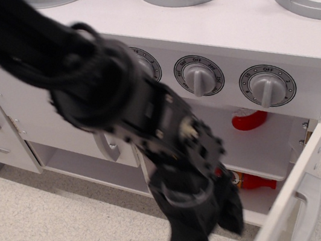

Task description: Open oven

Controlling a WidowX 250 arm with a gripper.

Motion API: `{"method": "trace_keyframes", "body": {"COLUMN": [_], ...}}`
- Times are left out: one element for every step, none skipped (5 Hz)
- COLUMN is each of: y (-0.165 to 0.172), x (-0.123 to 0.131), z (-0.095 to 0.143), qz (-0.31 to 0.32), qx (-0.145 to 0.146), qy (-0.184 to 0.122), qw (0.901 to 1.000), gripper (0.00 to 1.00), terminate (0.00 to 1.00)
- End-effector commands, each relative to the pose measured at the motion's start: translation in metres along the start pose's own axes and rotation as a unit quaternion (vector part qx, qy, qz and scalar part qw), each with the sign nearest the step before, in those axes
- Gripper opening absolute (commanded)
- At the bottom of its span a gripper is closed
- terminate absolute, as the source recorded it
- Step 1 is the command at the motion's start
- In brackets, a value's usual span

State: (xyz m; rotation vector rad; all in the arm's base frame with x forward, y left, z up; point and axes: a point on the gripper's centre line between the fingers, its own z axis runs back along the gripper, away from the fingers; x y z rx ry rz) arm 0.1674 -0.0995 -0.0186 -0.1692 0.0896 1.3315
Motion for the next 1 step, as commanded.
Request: {"method": "trace_keyframes", "body": {"y": [-0.0094], "x": [-0.003], "z": [0.0067], "qz": [-0.002], "qx": [-0.006], "qy": [0.002], "qw": [1.0], "gripper": [1.0], "terminate": [1.0]}}
